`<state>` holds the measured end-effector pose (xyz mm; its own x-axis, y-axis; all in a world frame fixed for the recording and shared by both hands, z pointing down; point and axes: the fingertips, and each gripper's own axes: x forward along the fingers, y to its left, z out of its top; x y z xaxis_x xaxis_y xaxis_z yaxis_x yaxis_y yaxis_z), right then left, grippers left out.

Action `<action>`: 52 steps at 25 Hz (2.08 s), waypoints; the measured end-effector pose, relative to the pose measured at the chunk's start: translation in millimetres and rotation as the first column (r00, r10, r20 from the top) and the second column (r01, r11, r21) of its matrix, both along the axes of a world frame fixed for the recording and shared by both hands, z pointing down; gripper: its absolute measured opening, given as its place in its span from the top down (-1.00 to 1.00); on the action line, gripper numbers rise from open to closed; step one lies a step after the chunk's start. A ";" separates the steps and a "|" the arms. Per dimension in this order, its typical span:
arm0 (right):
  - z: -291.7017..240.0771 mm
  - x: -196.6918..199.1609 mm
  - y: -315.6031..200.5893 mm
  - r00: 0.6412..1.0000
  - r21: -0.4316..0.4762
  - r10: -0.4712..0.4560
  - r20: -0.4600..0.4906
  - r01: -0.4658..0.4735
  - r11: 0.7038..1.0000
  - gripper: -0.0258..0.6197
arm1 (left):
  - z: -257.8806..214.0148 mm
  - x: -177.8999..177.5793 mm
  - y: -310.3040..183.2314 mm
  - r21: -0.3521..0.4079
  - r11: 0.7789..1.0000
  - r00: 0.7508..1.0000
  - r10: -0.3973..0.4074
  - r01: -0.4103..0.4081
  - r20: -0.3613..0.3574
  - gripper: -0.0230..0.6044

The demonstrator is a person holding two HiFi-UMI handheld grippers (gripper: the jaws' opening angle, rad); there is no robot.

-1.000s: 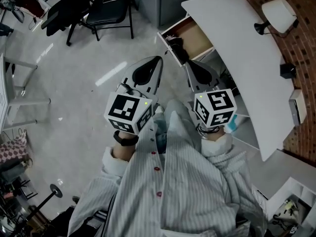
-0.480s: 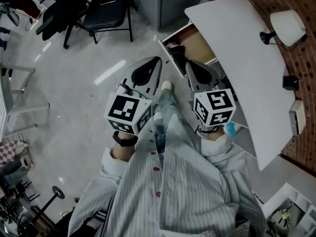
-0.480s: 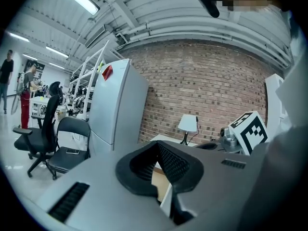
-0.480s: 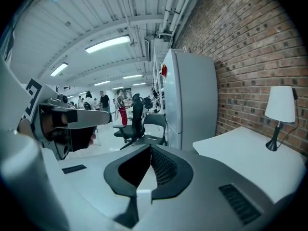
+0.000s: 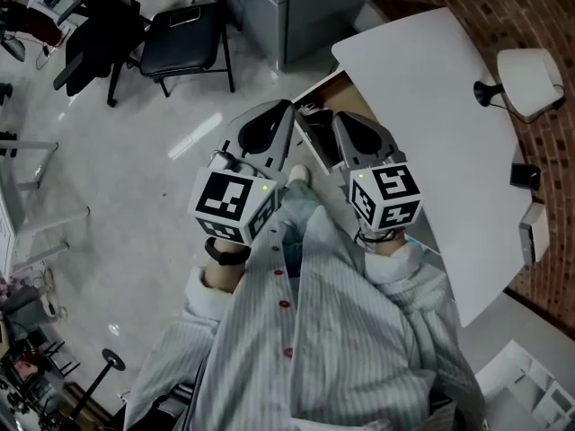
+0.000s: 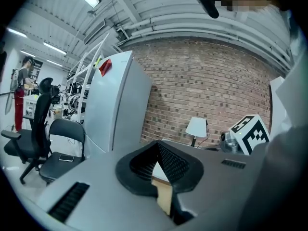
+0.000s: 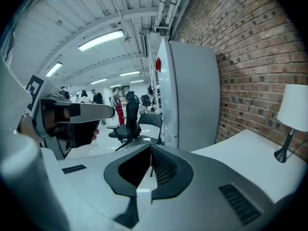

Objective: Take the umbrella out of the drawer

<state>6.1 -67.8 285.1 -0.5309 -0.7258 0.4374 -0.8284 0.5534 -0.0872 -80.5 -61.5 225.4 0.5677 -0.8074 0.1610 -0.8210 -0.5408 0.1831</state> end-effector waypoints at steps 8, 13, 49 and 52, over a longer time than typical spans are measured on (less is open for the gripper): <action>1.3 12.5 -50.3 1.000 0.001 0.017 0.000 -0.017 1.000 0.81 | 3.2 19.4 -55.8 0.007 0.999 0.999 0.036 -0.036 -0.008 0.90; 1.2 19.8 -66.0 0.999 -0.004 0.033 0.007 -0.033 0.999 0.81 | 2.4 29.2 -74.6 0.005 0.998 0.998 0.059 -0.059 0.000 0.90; 147.4 29.2 -137.8 0.991 -0.168 0.125 -0.037 -0.129 0.977 0.81 | 180.7 46.4 -141.0 -0.264 0.949 0.983 0.184 -0.174 0.014 0.90; 172.5 30.3 -138.6 0.989 -0.157 0.132 -0.063 -0.140 0.978 0.81 | 206.4 44.4 -143.1 -0.298 0.941 0.985 0.172 -0.159 0.015 0.90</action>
